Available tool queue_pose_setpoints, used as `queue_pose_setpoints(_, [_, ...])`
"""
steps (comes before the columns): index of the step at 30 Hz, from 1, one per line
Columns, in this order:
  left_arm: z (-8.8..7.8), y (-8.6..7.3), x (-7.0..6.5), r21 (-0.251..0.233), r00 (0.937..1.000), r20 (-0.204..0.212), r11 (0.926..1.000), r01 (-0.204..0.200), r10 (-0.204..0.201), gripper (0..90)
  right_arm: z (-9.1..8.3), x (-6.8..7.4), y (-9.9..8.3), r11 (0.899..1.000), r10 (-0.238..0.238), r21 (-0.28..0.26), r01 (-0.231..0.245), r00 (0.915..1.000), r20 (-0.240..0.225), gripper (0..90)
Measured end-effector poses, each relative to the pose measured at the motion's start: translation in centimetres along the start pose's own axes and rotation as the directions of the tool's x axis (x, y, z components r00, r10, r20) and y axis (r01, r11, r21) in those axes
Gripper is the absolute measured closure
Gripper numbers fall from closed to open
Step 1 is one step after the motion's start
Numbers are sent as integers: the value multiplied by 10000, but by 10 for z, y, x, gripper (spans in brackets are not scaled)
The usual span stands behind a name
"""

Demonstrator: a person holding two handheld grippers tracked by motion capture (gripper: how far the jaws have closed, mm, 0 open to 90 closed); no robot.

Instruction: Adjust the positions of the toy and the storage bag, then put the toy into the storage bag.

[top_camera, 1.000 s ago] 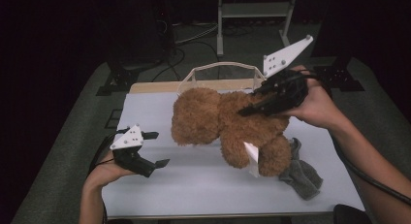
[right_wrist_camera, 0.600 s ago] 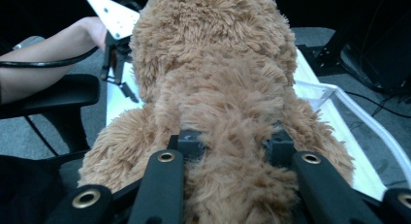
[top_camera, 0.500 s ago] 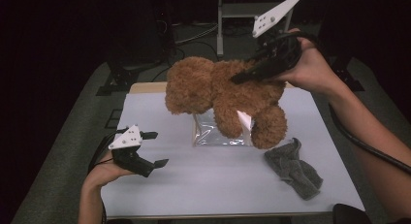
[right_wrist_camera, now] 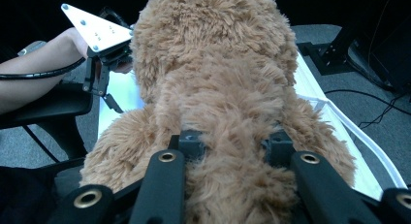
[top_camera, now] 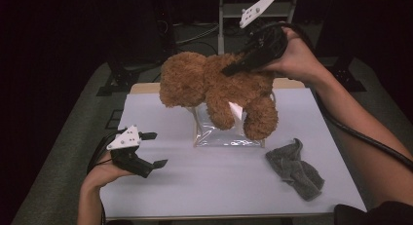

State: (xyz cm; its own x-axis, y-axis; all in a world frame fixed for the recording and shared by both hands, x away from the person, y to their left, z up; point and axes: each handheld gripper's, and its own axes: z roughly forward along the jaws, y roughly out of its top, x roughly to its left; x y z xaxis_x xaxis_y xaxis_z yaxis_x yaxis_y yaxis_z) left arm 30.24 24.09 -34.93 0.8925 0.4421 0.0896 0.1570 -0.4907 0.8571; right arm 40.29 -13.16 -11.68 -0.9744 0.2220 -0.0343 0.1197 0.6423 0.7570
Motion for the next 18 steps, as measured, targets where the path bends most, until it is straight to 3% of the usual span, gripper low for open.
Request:
queue_pose_setpoints(8, [-1,-1,0,58,10000,9,10000,-53,53,60,3,-17,1,9998,173,47,-173,9997,156,686])
queue_pose_setpoints(18, [0,-3,2,184,9999,103,9998,-37,35,60,8,-48,8,9988,432,195,-440,9983,382,686])
